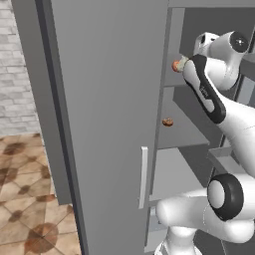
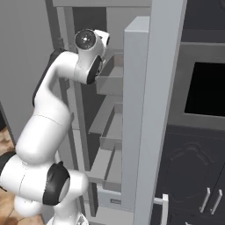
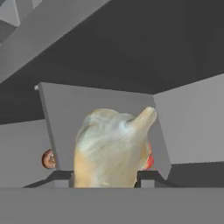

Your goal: Take the garlic and mushroom from the second highest rack and move them to the highest rack where the kiwi and peach are located, to maximize freezer space. Close the freezer door after rearranging.

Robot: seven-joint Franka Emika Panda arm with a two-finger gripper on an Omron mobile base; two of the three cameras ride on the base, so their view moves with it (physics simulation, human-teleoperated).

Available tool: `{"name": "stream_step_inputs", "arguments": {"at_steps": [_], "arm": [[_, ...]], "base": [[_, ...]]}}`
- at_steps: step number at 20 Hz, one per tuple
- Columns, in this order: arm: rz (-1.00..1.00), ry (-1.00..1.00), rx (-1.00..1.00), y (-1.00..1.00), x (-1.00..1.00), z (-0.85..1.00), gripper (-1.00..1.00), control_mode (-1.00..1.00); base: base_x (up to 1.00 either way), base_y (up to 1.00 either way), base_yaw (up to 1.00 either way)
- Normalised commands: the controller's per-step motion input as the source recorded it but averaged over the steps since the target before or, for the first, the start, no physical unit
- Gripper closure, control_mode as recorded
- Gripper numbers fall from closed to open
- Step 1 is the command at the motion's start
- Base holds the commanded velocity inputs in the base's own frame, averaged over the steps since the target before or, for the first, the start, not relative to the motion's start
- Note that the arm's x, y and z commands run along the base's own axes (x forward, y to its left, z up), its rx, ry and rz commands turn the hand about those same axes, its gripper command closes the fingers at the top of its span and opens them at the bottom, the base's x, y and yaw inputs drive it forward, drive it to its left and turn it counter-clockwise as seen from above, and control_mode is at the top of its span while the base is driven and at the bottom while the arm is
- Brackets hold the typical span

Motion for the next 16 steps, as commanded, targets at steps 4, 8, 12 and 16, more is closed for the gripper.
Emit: {"name": "stream_step_inputs", "arguments": {"at_steps": [4,8,12,16], "arm": [[0.01,0.04,0.0,0.0,0.6,-0.48,1.0,-1.0],[0.02,0.01,0.0,-0.01,0.33,-0.29,1.0,-1.0],[0.03,0.0,0.0,0.0,0.16,-0.03,-1.0,-1.0],[0.03,0.0,0.0,0.0,0.38,0.0,-1.0,-1.0]], "base": [[0.0,0.0,0.0],[0.0,0.0,0.0],[0.0,0.0,0.0],[0.0,0.0,0.0]]}}
